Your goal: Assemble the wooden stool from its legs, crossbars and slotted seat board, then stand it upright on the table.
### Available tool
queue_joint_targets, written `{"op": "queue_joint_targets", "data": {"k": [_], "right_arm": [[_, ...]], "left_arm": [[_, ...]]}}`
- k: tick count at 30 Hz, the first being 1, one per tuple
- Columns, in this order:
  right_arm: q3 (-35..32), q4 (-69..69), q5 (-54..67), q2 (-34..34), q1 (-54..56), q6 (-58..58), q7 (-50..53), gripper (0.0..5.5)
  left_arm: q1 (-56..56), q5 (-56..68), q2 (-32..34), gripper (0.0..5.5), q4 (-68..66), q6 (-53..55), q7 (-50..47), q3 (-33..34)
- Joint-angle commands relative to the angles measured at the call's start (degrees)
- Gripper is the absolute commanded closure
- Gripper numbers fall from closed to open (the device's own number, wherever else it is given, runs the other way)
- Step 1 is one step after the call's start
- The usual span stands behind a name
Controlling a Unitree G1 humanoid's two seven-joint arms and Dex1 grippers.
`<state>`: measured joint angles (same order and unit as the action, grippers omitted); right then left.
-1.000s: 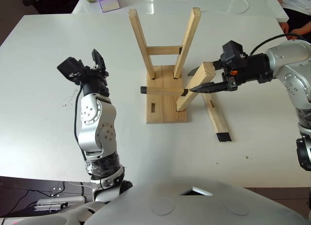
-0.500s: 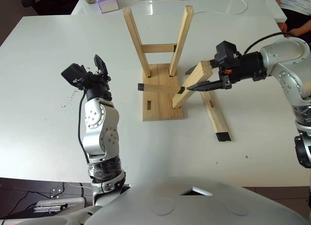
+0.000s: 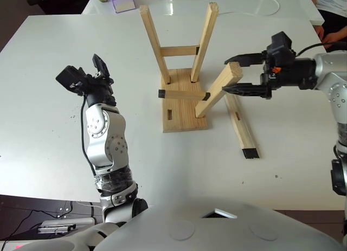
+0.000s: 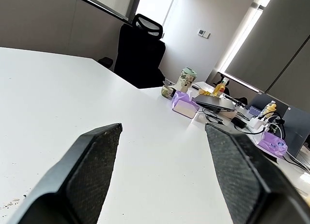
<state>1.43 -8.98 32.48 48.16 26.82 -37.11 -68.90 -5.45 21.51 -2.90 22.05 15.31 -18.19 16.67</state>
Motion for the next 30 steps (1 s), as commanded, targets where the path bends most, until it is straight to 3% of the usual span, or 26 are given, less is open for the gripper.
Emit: {"op": "queue_joint_targets", "data": {"k": [1,7,10,15,18,30], "right_arm": [[-1.5,-1.2,-3.5,3.3,-5.7,1.8,1.8,1.60],[-0.5,-11.2,-5.3,1.7,-16.6,-3.3,10.7,1.60],[-0.4,-18.1,-7.8,-5.2,-26.6,-7.7,24.4,1.60],[-1.2,-23.6,-12.6,-19.1,-32.5,-11.2,44.7,1.60],[-1.2,-24.9,-14.5,-22.0,-34.2,-13.0,50.2,1.60],[1.6,-21.4,-14.2,-7.6,-33.2,-14.5,37.5,1.60]], "left_arm": [[2.8,0.5,-0.5,2.30,2.1,1.1,-0.7,2.0],[4.5,1.0,0.4,2.30,4.0,2.8,-1.7,5.8],[2.7,1.0,0.8,2.30,4.3,4.4,-3.9,7.7],[2.2,1.3,-0.5,2.30,7.9,8.0,-6.3,6.6],[2.3,1.2,-1.9,2.30,9.4,8.2,-8.0,7.0],[11.2,-0.4,-10.0,2.30,14.2,-1.9,-13.9,5.0]]}}
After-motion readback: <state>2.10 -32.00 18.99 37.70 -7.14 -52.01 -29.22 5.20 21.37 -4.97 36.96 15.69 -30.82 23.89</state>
